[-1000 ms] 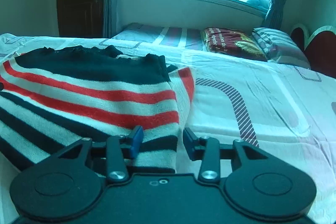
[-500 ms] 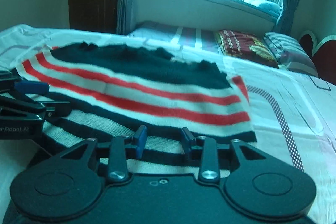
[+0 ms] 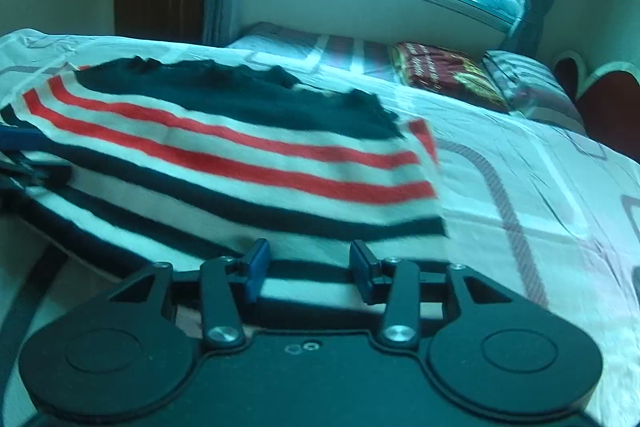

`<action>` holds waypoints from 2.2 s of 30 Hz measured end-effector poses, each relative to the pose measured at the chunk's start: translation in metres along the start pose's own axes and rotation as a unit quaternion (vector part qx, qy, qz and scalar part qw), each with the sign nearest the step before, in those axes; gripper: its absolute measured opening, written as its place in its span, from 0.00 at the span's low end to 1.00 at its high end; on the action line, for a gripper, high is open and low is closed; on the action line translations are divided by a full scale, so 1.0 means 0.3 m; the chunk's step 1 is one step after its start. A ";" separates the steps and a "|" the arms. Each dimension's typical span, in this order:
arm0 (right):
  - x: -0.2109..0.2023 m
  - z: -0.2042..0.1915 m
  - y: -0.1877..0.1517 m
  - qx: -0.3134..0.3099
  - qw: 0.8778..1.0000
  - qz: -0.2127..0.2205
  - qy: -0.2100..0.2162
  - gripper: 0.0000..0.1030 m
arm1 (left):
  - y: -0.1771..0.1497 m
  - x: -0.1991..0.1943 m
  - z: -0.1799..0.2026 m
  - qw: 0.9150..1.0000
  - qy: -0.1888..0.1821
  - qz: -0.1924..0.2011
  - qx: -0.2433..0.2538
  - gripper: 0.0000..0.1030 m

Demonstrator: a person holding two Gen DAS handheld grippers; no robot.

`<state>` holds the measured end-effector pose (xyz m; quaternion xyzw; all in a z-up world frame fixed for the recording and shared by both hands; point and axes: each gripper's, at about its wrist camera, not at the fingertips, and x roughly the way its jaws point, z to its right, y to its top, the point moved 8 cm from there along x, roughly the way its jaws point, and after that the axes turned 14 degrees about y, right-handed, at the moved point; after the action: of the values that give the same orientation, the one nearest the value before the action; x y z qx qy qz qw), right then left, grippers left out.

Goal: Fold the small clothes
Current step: 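Pull both grippers back from the folded sweater and hold above it, then grasp one side edge of the folded sweater with the left gripper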

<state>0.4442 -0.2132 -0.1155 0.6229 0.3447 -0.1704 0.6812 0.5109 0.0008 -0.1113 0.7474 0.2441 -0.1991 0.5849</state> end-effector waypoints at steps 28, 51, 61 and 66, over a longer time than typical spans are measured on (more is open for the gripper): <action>-0.138 0.230 -0.040 0.137 0.988 0.073 0.018 0.24 | -0.034 -0.001 -0.164 0.998 0.047 -0.022 -0.023 0.59; -0.129 -0.058 0.087 0.078 0.990 0.072 0.089 0.23 | -0.247 -0.079 -0.271 0.933 -0.082 -0.106 -0.335 0.59; -0.095 -0.054 0.080 0.091 0.988 0.071 0.102 0.23 | -0.262 0.052 -0.300 0.860 -0.117 -0.069 -0.492 0.59; -0.062 -0.053 0.087 0.087 0.988 0.067 0.109 0.23 | -0.206 0.134 -0.319 0.854 -0.110 -0.060 -0.505 0.59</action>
<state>0.4442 -0.1971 -0.0837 0.7167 0.3578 -0.0849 0.5925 0.5074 0.1112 -0.1601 0.3059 0.2892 -0.1642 0.8921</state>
